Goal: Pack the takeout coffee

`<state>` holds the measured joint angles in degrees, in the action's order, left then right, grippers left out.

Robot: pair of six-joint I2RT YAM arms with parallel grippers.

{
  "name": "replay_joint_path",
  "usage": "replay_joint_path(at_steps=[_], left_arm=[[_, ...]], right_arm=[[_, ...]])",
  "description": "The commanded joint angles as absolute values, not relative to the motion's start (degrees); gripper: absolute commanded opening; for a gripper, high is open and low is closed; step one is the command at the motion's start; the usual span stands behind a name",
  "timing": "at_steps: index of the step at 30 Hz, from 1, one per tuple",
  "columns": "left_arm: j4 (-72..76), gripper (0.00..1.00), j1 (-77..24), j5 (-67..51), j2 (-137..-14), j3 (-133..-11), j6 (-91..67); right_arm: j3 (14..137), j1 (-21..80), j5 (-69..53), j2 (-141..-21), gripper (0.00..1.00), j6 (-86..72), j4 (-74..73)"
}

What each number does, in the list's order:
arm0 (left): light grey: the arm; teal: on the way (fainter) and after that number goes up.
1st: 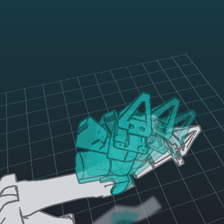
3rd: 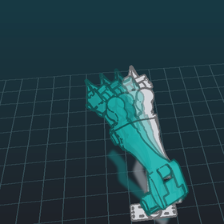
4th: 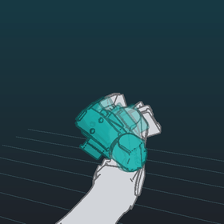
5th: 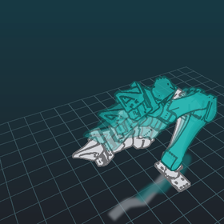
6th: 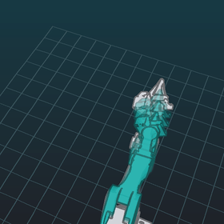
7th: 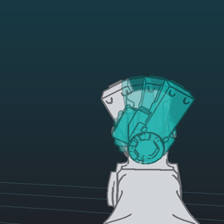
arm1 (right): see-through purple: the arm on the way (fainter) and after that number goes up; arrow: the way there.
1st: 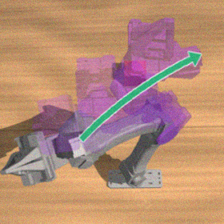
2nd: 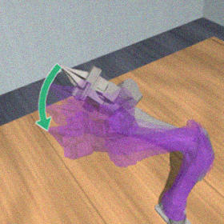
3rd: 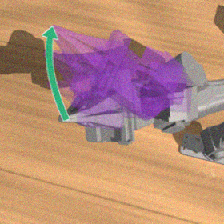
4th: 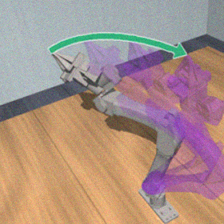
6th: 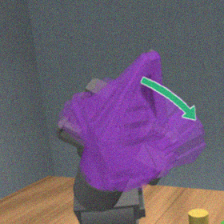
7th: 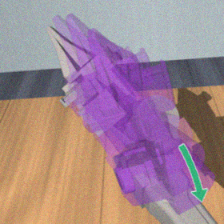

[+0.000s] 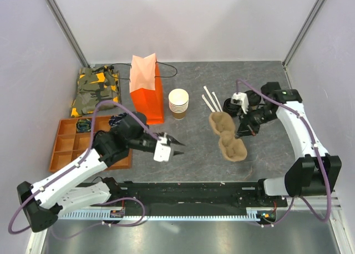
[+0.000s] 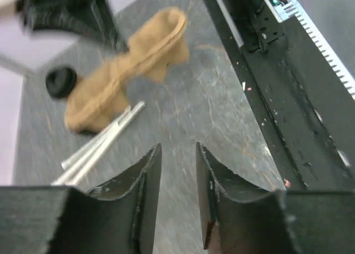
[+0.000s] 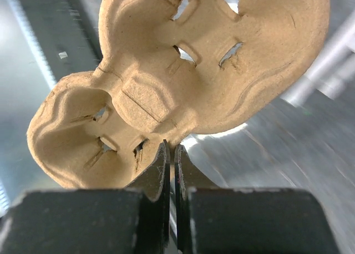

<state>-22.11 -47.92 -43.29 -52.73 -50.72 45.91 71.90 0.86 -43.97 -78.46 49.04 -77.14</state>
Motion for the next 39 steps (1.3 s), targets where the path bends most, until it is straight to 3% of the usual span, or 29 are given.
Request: replay_joint_path(at_steps=[1,4,13,39], left_arm=[[-1.8,0.37,-57.4,-29.8,-51.8,-44.7,55.2],[8.1,0.37,-61.4,-25.2,-52.5,-40.4,58.8],[18.2,0.36,-66.7,-24.3,-57.3,-37.8,62.0],[12.1,0.32,-70.5,-27.8,-59.9,-35.9,72.7]], right_arm=[[70.8,6.1,-51.9,-81.6,0.00,46.9,-78.7],[69.8,9.6,-52.8,-83.1,0.00,47.2,-79.5],[69.3,16.4,-52.0,-84.1,0.00,43.9,-77.0],[70.5,19.9,-52.0,-84.8,0.00,43.9,-77.8]])
